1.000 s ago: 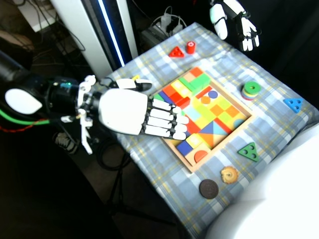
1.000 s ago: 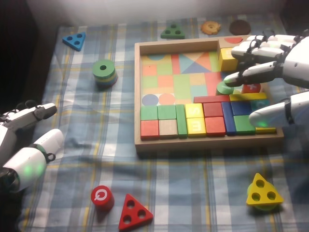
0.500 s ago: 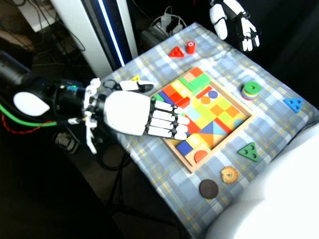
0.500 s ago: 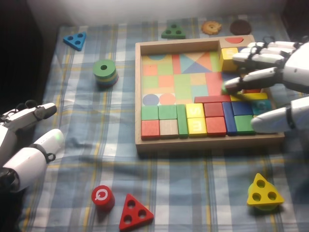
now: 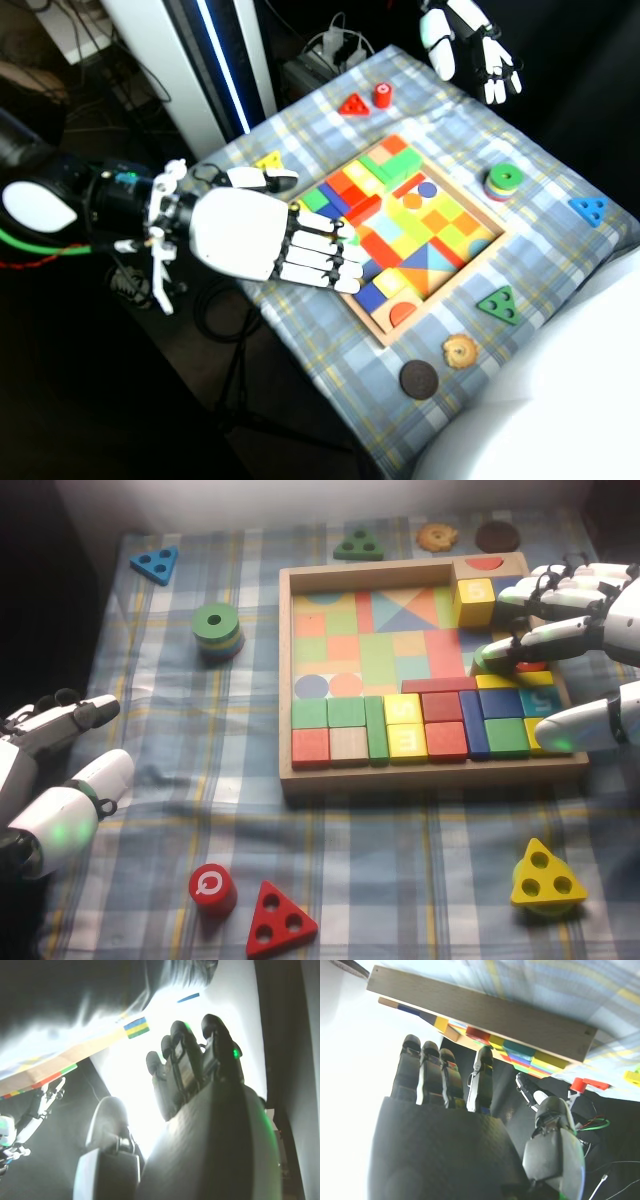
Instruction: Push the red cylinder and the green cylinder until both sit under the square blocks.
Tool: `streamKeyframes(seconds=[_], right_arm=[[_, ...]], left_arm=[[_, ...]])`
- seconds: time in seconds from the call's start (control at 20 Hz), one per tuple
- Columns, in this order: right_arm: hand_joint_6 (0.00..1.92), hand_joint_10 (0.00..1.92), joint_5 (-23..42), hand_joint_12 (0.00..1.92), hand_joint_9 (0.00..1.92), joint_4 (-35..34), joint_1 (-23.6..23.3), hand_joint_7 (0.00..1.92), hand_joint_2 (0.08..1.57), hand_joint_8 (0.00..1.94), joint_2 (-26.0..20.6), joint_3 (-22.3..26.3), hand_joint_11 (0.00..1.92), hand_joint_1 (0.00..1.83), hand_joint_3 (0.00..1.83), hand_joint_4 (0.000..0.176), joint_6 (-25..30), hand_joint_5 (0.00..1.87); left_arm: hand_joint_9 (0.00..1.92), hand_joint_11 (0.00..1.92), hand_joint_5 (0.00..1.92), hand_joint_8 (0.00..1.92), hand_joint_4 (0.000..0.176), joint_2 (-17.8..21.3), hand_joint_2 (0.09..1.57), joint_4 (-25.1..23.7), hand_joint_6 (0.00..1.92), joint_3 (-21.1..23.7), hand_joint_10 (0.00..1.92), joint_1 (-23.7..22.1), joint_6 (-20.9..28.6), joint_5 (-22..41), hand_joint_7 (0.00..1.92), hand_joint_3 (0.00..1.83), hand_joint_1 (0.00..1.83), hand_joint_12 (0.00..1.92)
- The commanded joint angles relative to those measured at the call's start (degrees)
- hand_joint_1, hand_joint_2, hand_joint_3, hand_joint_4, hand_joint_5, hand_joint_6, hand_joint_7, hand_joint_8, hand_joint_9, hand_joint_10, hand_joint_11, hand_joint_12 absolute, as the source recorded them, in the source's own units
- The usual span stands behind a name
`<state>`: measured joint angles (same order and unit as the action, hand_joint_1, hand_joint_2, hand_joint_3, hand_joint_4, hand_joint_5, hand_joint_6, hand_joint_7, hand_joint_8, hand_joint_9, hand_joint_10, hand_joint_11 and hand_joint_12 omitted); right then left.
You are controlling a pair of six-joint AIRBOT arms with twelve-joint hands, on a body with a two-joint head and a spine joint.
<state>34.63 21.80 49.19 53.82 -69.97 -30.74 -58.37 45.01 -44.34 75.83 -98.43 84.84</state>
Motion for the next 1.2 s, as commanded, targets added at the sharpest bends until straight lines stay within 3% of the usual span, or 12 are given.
streamKeyframes(seconds=[0.0, 0.55, 0.65, 0.75, 0.8, 0.95, 1.0, 1.05, 1.15], right_arm=[[0.0, 0.0, 6.96, 0.0, 0.0, -2.39, -0.18, 0.0, 0.99, 0.0, -0.03, 0.34, 0.0, 0.0, 0.0, 0.176, -0.08, 0.36], [0.0, 0.0, 12.59, 0.0, 0.0, -8.15, -0.71, 0.0, 0.96, 0.0, -3.59, 4.14, 0.0, 0.0, 0.0, 0.176, -5.37, 0.39], [0.0, 0.0, 15.15, 0.0, 0.0, -11.73, 0.7, 0.0, 0.96, 0.0, -4.49, 5.48, 0.0, 0.0, 0.0, 0.176, -7.43, 0.39], [0.0, 0.0, 20.66, 0.0, 0.0, -18.57, 4.96, 0.03, 1.02, 0.01, -5.18, 6.88, 0.0, 0.0, 0.02, 0.172, -10.13, 0.38], [0.0, 0.01, 24.97, 0.01, 0.05, -24.51, 8.44, 0.16, 1.13, 0.01, -5.7, 8.78, 0.03, 0.0, 0.01, 0.127, -14.73, 0.32], [0.0, 0.01, 37.5, 0.07, 0.18, -37.78, 18.4, 0.27, 1.2, 0.0, -5.9, 12.58, 0.13, 0.0, 0.0, 0.112, -22.2, 0.33], [0.0, 0.01, 41.73, 0.1, 0.25, -41.48, 22.31, 0.32, 1.23, 0.01, -5.84, 13.29, 0.2, 0.0, 0.0, 0.081, -22.57, 0.33], [0.0, 0.01, 45.99, 0.12, 0.32, -45.19, 25.76, 0.37, 1.25, 0.0, -5.28, 14.0, 0.27, 0.0, 0.0, 0.028, -22.57, 0.35], [0.01, 0.01, 52.8, 0.14, 0.34, -50.75, 30.51, 0.38, 1.25, 0.01, -4.14, 15.67, 0.31, 0.0, 0.0, 0.036, -22.52, 0.37]], left_arm=[[0.39, 0.0, 0.5, 0.0, 0.052, 0.05, 1.34, -2.21, 0.0, -0.2, 0.01, -0.45, 0.6, 6.45, 0.42, 0.0, 0.35, 0.3], [0.39, 0.0, 0.52, 0.0, 0.042, 0.0, 1.33, -1.93, 0.0, -0.11, 0.0, -0.43, 0.62, 6.73, 0.43, 0.0, 0.38, 0.32], [0.39, 0.0, 0.5, 0.0, 0.048, 0.04, 1.33, -1.92, 0.0, -0.1, 0.0, -0.41, 0.62, 6.9, 0.42, 0.0, 0.37, 0.34], [0.4, 0.0, 0.51, 0.0, 0.049, 0.03, 1.33, -1.9, 0.0, -0.1, 0.01, -0.4, 0.62, 6.91, 0.43, 0.0, 0.39, 0.38], [0.41, 0.0, 0.52, 0.0, 0.036, 0.03, 1.33, -1.89, 0.0, -0.06, 0.01, -0.4, 0.62, 6.94, 0.43, 0.0, 0.42, 0.41], [0.39, 0.0, 0.51, 0.0, 0.043, 0.02, 1.33, -1.49, 0.0, 0.01, 0.01, -0.37, 0.62, 7.24, 0.42, 0.0, 0.4, 0.36], [0.39, 0.0, 0.51, 0.0, 0.041, 0.04, 1.34, -1.37, 0.0, 0.01, 0.01, -0.37, 0.62, 7.37, 0.42, 0.0, 0.38, 0.35], [0.41, 0.0, 0.53, 0.0, 0.037, 0.1, 1.34, -1.37, 0.01, 0.02, 0.01, -0.39, 0.62, 7.39, 0.44, 0.0, 0.38, 0.45], [0.43, 0.0, 0.53, 0.0, 0.035, 0.17, 1.34, -1.36, 0.0, 0.07, 0.02, -0.45, 0.62, 7.39, 0.44, 0.0, 0.37, 0.53]])
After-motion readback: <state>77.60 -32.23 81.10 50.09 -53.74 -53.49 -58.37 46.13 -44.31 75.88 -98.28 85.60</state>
